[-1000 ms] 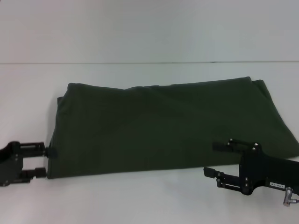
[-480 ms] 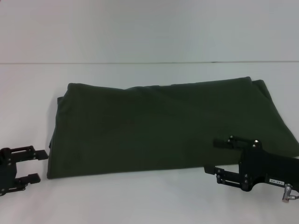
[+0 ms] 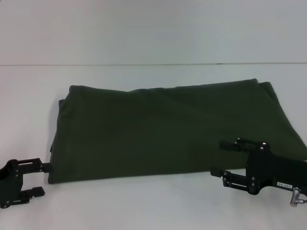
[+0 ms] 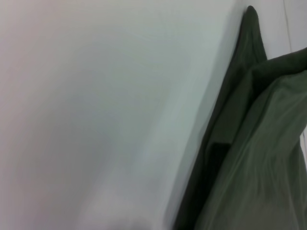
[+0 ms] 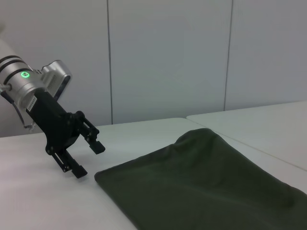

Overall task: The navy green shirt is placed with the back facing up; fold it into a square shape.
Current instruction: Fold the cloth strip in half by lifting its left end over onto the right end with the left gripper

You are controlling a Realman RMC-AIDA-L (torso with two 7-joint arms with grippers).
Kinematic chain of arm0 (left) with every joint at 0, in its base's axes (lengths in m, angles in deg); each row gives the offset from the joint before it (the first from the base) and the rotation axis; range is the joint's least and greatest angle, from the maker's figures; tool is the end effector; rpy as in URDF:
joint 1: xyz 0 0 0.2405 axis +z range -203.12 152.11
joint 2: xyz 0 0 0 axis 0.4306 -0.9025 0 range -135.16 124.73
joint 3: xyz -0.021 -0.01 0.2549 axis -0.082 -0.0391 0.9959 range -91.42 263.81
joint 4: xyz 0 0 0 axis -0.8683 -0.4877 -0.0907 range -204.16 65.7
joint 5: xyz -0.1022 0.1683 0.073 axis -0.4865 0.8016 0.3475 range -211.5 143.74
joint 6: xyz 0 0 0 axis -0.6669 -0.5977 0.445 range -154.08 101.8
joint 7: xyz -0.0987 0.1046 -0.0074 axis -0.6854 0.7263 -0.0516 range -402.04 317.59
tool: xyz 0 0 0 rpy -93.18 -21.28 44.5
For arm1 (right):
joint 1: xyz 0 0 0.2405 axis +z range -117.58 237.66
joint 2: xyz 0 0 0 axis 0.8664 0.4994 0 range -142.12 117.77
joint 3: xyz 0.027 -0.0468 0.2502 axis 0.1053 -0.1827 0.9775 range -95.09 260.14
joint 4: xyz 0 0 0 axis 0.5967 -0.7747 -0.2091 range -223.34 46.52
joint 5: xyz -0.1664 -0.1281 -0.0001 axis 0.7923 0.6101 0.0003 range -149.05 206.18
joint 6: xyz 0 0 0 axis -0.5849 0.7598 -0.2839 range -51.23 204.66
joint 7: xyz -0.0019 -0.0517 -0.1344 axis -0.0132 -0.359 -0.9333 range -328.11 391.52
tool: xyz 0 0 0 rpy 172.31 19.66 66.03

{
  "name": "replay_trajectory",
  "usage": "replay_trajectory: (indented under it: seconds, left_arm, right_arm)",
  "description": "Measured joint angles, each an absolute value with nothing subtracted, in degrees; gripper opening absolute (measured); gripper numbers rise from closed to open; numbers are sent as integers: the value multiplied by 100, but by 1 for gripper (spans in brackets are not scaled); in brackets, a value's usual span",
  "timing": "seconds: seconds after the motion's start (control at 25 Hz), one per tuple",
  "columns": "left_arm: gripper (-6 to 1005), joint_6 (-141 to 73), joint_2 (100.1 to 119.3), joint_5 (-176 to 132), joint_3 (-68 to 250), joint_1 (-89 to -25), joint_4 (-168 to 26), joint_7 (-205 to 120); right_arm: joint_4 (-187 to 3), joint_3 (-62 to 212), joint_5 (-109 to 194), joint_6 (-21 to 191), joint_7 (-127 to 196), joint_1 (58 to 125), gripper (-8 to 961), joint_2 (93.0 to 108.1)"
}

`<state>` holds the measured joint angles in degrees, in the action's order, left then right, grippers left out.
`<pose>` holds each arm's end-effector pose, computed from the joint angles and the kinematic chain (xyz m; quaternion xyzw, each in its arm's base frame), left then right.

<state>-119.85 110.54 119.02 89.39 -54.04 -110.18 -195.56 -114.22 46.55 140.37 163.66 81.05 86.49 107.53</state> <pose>-0.3685 0.2770 0.0551 -0.4971 -0.8372 -0.2094 0.0900 0.2912 0.2961 -0.0304 -0.9426 0.0962 0.2548 0.1934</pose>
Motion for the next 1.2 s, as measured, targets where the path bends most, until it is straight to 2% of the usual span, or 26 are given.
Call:
replay_trajectory:
  seconds: [1.2]
  left_arm:
    - [716, -11272, 11007, 11861, 8936, -5685, -10395, -19731]
  right_arm:
    - [-11425, 4613, 14036, 16410, 8127, 8699, 724, 10753]
